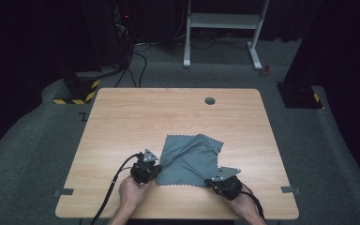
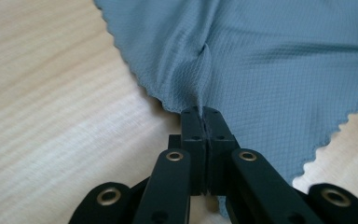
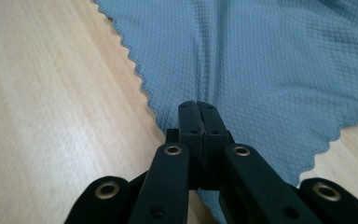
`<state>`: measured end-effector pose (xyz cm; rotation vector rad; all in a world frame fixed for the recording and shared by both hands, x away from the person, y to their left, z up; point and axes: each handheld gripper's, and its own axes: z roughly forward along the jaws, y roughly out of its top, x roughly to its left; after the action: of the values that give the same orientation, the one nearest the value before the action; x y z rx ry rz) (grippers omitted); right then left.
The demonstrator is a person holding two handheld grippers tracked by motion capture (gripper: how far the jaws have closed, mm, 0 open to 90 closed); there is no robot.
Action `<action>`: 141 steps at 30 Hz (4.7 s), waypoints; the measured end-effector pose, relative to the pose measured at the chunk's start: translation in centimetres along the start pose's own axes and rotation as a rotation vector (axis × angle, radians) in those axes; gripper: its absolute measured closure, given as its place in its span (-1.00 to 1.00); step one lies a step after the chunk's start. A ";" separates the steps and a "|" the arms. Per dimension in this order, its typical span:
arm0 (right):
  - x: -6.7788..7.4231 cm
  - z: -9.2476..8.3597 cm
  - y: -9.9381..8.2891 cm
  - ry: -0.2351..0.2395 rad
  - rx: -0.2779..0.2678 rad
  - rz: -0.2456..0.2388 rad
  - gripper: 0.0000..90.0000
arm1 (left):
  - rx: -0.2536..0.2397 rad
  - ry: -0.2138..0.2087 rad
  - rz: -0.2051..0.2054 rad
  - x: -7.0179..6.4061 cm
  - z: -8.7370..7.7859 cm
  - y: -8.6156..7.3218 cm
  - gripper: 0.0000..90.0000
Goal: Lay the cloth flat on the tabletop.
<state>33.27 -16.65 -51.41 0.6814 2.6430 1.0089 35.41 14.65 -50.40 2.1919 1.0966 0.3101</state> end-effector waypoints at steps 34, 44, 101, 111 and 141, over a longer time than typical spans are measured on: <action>-5.5 2.0 2.0 -0.148 -0.034 0.205 0.72 | -0.012 0.136 -0.039 5.1 6.1 7.3 0.38; -5.4 2.4 2.0 -0.145 -0.016 0.204 0.66 | 0.011 0.111 -0.029 5.1 6.9 7.9 0.78; -13.4 5.1 6.5 -0.370 -0.014 0.337 1.00 | -0.051 0.130 -0.099 8.1 6.7 8.1 0.99; -12.6 3.9 5.9 -0.308 -0.065 0.361 0.64 | -0.043 0.093 -0.091 7.3 4.2 6.6 0.43; -2.0 -1.4 -1.6 -0.171 -0.068 0.209 0.72 | 0.016 0.021 0.038 -2.0 -1.2 -2.4 0.60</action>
<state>33.89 -19.48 -51.32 0.9979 2.4170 1.0374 32.08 14.67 -50.87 2.2298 1.0737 0.3435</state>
